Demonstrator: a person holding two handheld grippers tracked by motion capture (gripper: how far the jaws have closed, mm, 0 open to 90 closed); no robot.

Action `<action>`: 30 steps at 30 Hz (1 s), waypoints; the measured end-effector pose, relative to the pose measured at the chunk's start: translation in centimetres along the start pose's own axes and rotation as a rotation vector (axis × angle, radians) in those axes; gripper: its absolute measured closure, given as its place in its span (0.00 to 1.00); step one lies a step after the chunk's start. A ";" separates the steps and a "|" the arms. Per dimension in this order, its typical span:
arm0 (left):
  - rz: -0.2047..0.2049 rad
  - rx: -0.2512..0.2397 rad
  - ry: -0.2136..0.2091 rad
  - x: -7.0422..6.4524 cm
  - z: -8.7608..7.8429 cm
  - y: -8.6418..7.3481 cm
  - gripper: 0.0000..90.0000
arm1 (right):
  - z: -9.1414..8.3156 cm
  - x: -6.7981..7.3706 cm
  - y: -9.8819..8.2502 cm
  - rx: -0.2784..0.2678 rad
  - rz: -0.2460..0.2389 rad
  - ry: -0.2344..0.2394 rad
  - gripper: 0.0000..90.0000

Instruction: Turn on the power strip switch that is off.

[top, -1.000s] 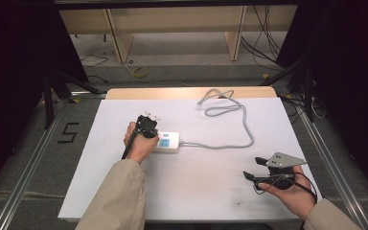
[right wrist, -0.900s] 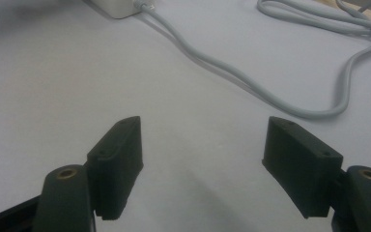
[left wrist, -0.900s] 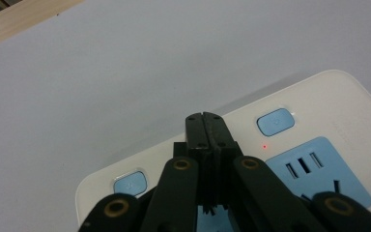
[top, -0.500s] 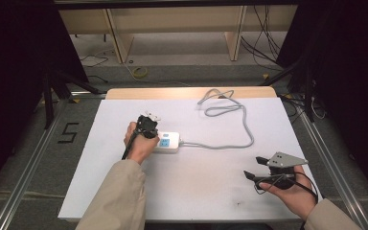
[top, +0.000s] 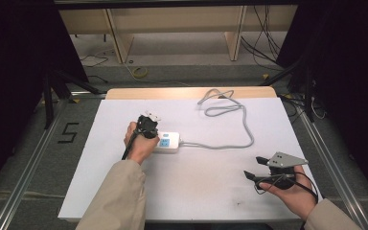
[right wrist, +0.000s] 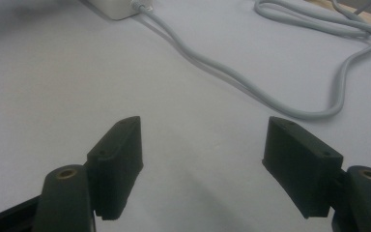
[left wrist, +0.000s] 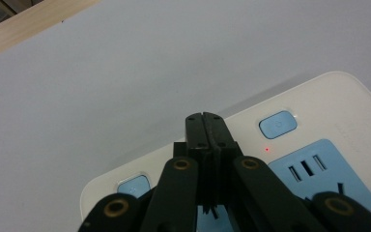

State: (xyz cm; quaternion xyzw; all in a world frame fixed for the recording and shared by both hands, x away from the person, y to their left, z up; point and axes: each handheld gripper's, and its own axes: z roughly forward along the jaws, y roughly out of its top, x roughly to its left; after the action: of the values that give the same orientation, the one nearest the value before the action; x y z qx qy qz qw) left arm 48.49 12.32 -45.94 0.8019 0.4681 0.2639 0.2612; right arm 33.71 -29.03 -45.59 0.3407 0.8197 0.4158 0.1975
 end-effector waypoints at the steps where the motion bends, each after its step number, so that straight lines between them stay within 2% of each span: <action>1: 0.003 0.002 0.000 0.0 0.0 0.0 1.00 | 0.0 0.0 0.0 0.000 0.000 0.000 0.34; 14: 0.004 0.002 0.008 0.1 -0.2 -0.1 1.00 | -0.1 0.0 0.0 -0.002 0.004 -0.004 0.34; 23: 0.002 -0.041 0.016 0.2 -0.7 0.0 1.00 | -0.1 0.0 0.0 -0.002 0.004 -0.004 0.34; 27: 0.004 -0.045 0.021 0.3 -1.0 0.0 1.00 | -0.1 0.0 0.0 -0.003 0.004 -0.004 0.34; 30: 0.004 -0.051 0.024 0.3 -1.2 0.0 0.94 | -0.1 0.0 0.0 -0.003 0.004 -0.004 0.34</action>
State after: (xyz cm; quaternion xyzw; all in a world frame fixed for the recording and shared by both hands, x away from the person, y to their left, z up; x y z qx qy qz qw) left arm 47.85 12.82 -44.99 0.7926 0.4627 0.2861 0.2753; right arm 33.67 -29.12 -45.53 0.3431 0.8180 0.4167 0.1987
